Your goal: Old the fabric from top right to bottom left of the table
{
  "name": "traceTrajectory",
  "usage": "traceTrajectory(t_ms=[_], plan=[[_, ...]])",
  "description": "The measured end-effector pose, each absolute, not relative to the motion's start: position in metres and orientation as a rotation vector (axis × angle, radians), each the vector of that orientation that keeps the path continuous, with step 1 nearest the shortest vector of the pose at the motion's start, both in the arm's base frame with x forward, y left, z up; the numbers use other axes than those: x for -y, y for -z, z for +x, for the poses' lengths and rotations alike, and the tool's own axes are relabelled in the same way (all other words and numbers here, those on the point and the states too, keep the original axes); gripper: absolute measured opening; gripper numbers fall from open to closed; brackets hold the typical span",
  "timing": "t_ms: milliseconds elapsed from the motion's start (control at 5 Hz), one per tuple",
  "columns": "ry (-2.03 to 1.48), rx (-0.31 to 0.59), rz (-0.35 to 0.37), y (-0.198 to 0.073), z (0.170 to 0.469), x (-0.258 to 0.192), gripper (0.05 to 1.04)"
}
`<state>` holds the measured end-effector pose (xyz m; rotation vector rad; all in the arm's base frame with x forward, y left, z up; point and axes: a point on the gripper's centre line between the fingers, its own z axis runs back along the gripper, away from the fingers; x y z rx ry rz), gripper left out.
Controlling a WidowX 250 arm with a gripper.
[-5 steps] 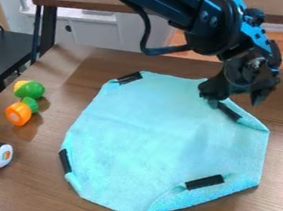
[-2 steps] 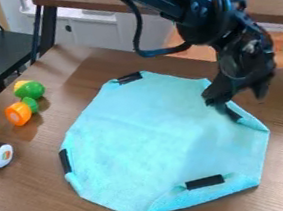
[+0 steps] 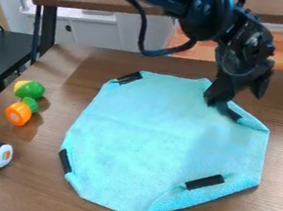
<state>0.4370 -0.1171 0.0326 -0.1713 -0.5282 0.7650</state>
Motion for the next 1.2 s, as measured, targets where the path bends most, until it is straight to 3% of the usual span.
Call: traceTrajectory(t_ms=[600,1000,1200], plan=[[-0.758,0.502,-0.14,-0.01,0.443,0.112,0.962],[-0.739,0.499,-0.131,-0.002,0.452,0.114,0.389],[-0.722,0.506,-0.133,-0.002,0.454,0.114,0.159]])
